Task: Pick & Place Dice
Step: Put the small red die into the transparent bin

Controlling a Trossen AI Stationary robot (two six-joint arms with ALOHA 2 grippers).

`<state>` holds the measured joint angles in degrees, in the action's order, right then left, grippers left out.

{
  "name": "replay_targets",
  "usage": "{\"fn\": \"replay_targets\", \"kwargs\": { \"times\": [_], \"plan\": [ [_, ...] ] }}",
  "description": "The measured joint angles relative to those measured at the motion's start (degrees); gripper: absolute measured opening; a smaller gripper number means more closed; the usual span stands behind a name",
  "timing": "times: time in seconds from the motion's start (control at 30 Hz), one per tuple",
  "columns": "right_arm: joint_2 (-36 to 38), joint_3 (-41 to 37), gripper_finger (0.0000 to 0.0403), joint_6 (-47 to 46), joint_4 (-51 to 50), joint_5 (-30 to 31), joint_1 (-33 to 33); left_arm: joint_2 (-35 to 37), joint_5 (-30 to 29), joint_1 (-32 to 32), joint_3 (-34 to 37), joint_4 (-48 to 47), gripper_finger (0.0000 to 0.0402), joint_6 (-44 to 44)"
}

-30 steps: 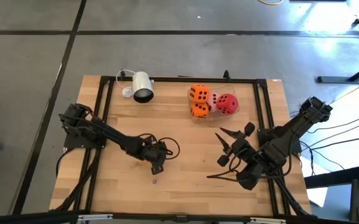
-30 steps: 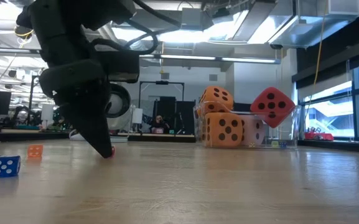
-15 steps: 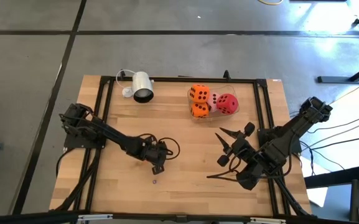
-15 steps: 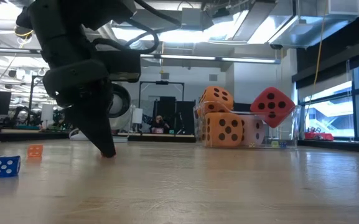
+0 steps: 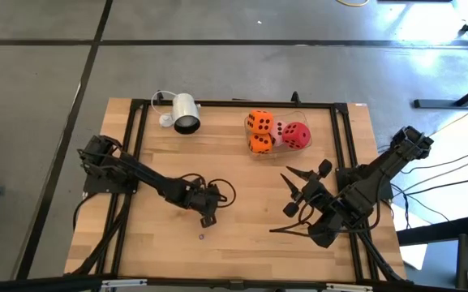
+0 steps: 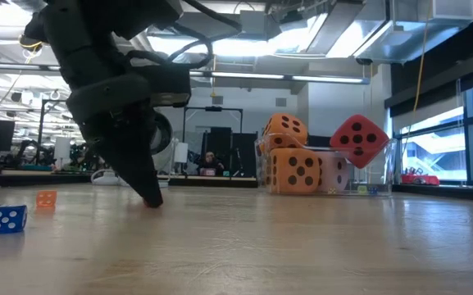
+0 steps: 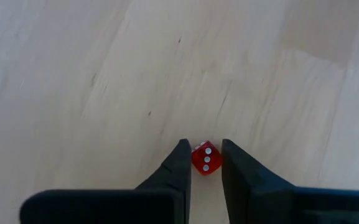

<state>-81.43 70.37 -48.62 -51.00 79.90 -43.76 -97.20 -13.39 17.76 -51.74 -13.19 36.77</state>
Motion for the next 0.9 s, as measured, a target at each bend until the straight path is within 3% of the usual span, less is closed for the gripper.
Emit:
{"fn": "replay_targets", "kwargs": {
  "times": [0.23,0.47,0.67,0.9],
  "plan": [
    [0.0,0.0,0.0123,0.0,0.0,0.0,0.0,1.5,-2.2,-1.6,0.0,8.0,0.0043,-4.5],
    [0.0,0.0,0.0123,0.0,0.0,0.0,0.0,1.8,-5.3,-4.8,0.0,22.8,0.0042,-13.3],
    [0.0,0.0,0.0123,0.6,0.0,-0.3,0.0,1.8,-9.8,-9.1,0.0,38.3,0.0047,-21.3],
    [0.0,0.0,0.0123,1.3,0.0,-1.4,0.0,1.8,-10.2,-17.7,0.0,50.7,0.0044,-27.4]
  ]
}}
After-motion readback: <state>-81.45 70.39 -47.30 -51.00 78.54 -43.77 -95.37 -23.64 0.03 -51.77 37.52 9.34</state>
